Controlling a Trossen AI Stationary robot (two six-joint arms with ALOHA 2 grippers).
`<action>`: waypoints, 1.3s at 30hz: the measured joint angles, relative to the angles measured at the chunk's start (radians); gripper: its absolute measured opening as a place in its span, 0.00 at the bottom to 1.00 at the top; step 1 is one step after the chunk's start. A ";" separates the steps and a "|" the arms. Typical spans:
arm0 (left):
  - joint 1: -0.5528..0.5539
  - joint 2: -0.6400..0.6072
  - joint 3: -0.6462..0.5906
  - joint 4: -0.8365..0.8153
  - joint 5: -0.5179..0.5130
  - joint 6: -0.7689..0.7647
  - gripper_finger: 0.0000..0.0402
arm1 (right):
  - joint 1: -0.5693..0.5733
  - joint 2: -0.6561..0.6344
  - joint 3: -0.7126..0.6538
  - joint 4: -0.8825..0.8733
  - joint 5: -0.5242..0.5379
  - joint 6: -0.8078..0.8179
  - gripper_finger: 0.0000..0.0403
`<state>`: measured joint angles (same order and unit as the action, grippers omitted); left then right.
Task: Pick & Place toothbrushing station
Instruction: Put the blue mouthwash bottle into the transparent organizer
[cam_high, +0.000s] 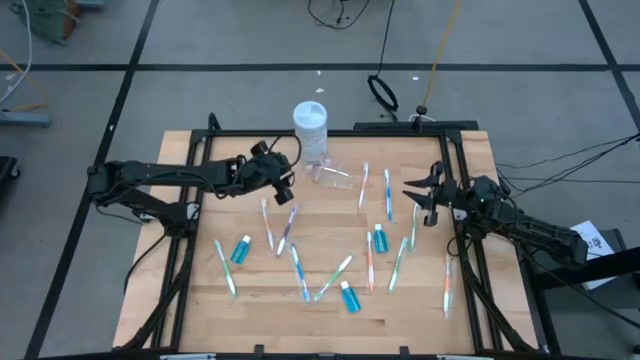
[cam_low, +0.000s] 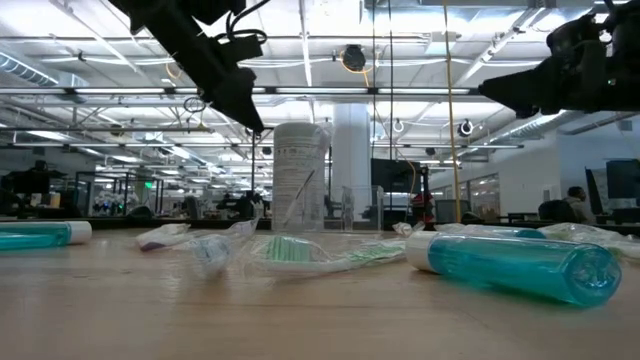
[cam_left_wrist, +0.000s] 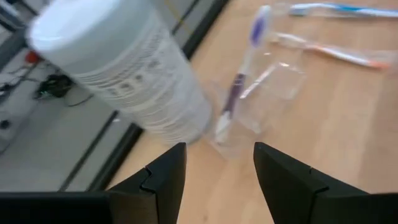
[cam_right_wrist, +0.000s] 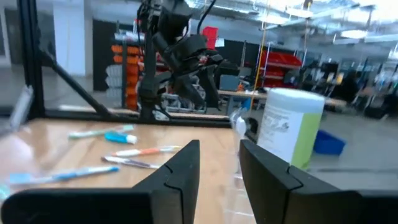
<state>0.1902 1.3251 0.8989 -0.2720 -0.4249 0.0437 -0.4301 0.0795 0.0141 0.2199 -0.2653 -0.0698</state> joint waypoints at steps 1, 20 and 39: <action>0.000 0.000 0.000 0.000 0.025 -0.001 0.49 | 0.000 0.000 0.000 0.000 0.000 0.030 0.26; 0.000 0.000 0.000 -0.002 0.158 0.003 0.49 | 0.000 0.000 0.000 0.355 0.001 0.512 0.26; 0.000 0.000 0.000 -0.153 0.158 0.171 0.49 | 0.016 0.096 0.029 0.480 0.340 0.804 0.26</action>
<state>0.1902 1.3254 0.8989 -0.4248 -0.2668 0.2152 -0.4139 0.1758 0.0428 0.6994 0.0751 0.7338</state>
